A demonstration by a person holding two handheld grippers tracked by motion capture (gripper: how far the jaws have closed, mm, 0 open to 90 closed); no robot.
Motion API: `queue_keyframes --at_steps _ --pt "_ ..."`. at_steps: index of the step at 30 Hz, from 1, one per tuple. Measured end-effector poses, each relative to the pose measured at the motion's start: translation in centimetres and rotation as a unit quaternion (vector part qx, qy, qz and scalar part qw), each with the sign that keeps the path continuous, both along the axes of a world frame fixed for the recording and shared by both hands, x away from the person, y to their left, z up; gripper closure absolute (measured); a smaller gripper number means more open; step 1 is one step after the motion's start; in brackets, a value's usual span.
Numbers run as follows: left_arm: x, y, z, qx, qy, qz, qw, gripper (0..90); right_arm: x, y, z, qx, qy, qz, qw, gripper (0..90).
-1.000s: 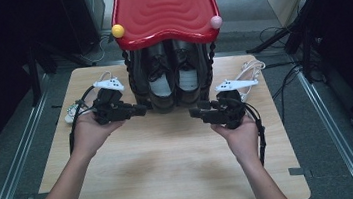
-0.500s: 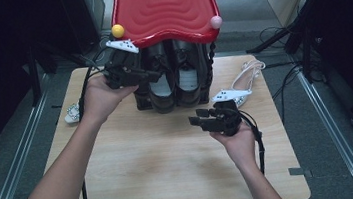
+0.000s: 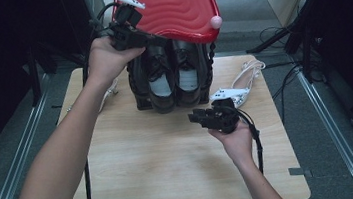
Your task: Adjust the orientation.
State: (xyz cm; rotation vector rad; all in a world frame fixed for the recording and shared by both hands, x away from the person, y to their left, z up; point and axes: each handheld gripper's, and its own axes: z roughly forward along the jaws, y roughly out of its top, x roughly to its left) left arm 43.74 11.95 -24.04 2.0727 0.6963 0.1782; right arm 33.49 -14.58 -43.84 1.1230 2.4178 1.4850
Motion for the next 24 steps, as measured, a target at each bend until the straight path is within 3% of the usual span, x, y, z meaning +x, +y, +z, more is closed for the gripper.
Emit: queue_keyframes --at_steps 5,10,14,17,24 --pt "1.7 -1.0 1.1 -0.008 0.001 -0.006 1.0 89.8 0.5 -0.1 -0.2 0.001 0.004 -0.003 1.0 75.4" --pt "3.3 -2.2 1.8 0.008 -0.007 -0.002 0.9999 89.8 1.0 -0.2 -0.3 0.012 0.009 -0.004 0.9999 83.0" --pt "4.3 -3.0 1.7 0.007 -0.004 0.007 1.0 89.7 1.6 0.3 0.0 0.014 0.014 0.007 0.9998 90.0" --pt "4.8 -3.2 1.3 0.003 0.002 0.012 0.9999 89.8 2.0 0.9 0.3 0.013 0.008 0.008 0.9999 90.0" --pt "5.6 -3.2 0.7 0.015 0.008 0.015 0.9997 89.6 2.9 1.8 0.4 0.014 0.014 0.009 0.9998 90.0"
